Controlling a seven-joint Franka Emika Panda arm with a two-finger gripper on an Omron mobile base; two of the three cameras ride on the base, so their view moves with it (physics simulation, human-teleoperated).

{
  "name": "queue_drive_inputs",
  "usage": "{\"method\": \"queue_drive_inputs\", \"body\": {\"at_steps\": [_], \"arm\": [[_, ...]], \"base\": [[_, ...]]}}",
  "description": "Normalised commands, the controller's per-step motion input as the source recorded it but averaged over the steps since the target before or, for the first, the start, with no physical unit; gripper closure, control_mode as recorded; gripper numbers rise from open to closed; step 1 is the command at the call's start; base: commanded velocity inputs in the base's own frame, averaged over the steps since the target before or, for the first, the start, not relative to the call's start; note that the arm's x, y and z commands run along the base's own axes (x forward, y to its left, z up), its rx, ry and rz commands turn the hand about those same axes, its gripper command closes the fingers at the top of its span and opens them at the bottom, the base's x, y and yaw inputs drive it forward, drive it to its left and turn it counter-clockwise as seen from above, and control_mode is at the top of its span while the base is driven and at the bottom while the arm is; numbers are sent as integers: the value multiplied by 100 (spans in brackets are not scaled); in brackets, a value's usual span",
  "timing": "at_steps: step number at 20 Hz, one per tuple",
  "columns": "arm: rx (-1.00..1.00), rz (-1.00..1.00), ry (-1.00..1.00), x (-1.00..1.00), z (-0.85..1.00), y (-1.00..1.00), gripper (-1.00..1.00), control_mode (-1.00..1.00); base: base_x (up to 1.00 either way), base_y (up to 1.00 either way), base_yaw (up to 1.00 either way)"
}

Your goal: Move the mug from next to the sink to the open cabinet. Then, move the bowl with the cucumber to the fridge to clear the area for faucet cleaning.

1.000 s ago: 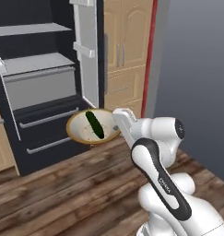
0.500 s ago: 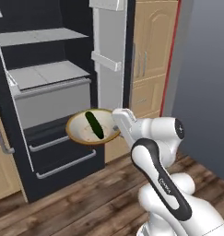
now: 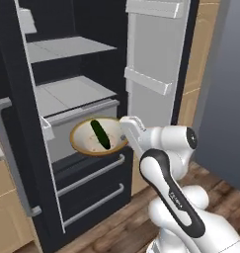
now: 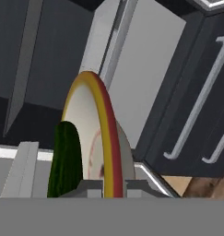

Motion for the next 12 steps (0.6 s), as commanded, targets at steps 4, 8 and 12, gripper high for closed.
{"method": "queue_drive_inputs", "body": {"at_steps": [4,8,12], "arm": [[0,0,0,0,0,0,100,100],[0,0,0,0,0,0,100,100],[0,0,0,0,0,0,100,100]], "base": [[78,19,-6],[6,0,16],[0,0,31]]}}
